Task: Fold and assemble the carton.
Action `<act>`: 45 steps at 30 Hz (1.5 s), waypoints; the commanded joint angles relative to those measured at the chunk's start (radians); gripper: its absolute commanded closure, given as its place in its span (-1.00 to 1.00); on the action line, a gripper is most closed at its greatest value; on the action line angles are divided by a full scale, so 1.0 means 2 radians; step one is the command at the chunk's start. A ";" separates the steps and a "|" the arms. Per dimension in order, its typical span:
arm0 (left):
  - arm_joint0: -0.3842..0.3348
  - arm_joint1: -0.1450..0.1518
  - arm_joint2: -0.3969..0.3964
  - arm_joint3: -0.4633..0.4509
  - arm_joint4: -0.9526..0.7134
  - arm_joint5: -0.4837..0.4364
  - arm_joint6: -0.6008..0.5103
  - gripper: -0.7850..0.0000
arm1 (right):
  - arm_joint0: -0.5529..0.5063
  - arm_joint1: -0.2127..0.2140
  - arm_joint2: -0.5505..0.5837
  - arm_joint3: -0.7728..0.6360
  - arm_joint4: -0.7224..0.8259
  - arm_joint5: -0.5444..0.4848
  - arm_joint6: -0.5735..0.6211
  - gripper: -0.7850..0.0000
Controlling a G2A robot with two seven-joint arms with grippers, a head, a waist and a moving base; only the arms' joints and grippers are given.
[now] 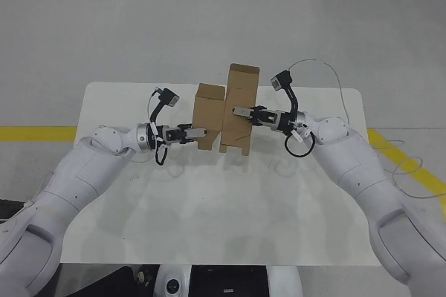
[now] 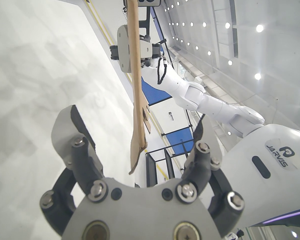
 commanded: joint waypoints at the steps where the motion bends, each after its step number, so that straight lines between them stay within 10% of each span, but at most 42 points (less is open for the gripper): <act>1: 0.002 0.000 -0.002 -0.001 0.001 0.004 -0.004 1.00 | -0.001 -0.001 0.004 0.000 -0.004 0.000 0.000 1.00; 14: 0.009 -0.008 -0.018 0.013 -0.010 0.025 -0.025 1.00 | -0.007 -0.005 0.025 0.002 -0.029 0.004 0.006 1.00; 16: 0.010 -0.009 -0.021 0.014 -0.012 0.028 -0.028 1.00 | -0.008 -0.005 0.028 0.001 -0.032 0.006 0.007 0.08; 17: 0.010 -0.010 -0.022 0.015 -0.013 0.030 -0.029 1.00 | -0.009 -0.006 0.030 0.001 -0.034 0.007 0.007 -1.00; 32: -0.019 -0.008 -0.040 0.029 0.030 0.089 -0.089 1.00 | -0.013 0.018 0.079 -0.006 -0.063 0.025 0.053 -1.00; 45: -0.035 0.024 -0.030 -0.031 0.079 0.109 -0.109 1.00 | -0.044 0.057 0.119 -0.091 -0.049 0.080 0.109 -1.00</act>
